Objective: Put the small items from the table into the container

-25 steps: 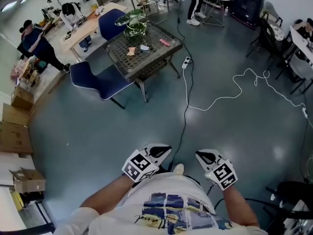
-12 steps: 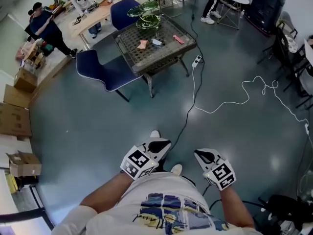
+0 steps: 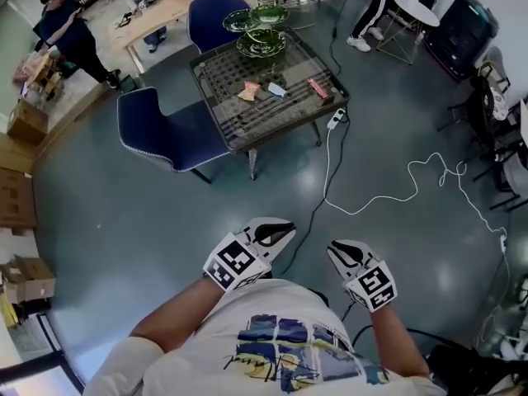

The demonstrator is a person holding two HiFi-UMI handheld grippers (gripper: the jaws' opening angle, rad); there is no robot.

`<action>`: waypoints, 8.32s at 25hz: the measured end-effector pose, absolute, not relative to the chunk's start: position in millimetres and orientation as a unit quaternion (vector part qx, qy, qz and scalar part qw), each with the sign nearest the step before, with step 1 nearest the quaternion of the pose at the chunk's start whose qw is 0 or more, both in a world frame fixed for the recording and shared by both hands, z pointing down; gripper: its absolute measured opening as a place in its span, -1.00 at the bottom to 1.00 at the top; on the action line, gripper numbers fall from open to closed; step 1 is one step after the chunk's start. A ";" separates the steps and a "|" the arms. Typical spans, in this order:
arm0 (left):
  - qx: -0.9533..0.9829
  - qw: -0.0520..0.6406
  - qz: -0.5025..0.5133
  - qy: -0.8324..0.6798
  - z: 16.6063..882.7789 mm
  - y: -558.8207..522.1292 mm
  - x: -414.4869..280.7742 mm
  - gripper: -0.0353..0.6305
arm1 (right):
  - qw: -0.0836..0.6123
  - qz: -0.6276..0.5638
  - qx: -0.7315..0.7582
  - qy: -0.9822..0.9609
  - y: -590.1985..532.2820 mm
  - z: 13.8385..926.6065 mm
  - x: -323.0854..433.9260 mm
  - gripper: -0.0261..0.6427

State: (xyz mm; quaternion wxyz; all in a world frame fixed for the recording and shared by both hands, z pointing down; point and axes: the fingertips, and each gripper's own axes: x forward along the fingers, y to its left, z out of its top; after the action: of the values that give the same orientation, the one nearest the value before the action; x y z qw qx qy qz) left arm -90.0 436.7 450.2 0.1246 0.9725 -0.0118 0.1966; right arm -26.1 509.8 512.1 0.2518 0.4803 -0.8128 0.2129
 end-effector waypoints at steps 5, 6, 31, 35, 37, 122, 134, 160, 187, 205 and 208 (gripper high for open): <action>0.975 0.125 0.183 -0.029 437.0 336.2 -105.8 -0.86 | 0.273 0.200 0.480 -0.810 373.5 520.4 -17.7 -0.56; 0.974 0.127 0.183 -0.040 436.4 317.9 -112.1 -0.86 | 0.278 0.192 0.480 -0.810 348.5 519.9 -17.4 -0.56; 0.912 0.218 0.151 -0.314 432.4 23.8 -81.5 -0.86 | 0.421 0.204 0.353 -0.810 -132.8 745.4 93.2 -0.39; 0.898 0.222 0.157 -0.345 428.7 15.5 -82.9 -0.86 | 0.459 0.204 0.322 -0.803 -141.8 775.5 88.9 -0.39; 0.890 0.227 0.162 -0.359 433.2 2.7 -77.7 -0.86 | 0.481 0.198 0.300 -0.800 -148.3 793.1 91.8 -0.39; 0.905 0.200 0.112 -0.358 420.5 96.3 -176.6 -0.86 | 0.355 0.066 0.301 -0.883 -70.9 534.5 -5.1 -0.39; 0.897 0.209 0.116 -0.372 428.0 139.1 -205.9 -0.86 | 0.370 0.199 0.341 -0.841 -77.4 649.2 7.2 -0.39; 0.865 0.227 0.135 -0.426 423.6 3.1 -133.0 -0.86 | 0.341 0.325 0.234 -0.851 -181.0 715.4 7.9 -0.84; 0.918 0.176 0.123 -0.334 395.9 -76.5 -27.4 -0.86 | 0.148 0.233 0.387 -0.880 -357.4 462.6 184.2 -0.85; 0.910 0.190 0.121 -0.348 405.8 -67.9 -32.4 -0.86 | 0.163 0.225 0.406 -0.870 -358.4 492.1 193.9 -0.70; 0.911 0.190 0.119 -0.346 404.3 -65.3 -32.6 -0.86 | 0.155 0.222 0.414 -0.869 -356.8 483.4 199.0 -0.64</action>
State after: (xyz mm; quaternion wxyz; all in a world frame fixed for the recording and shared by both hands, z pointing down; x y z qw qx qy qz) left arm -32.6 -65.3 404.3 0.1898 0.9111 -0.3460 0.1190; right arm 199.0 -356.8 483.4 0.1548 0.4143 -0.8690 0.2221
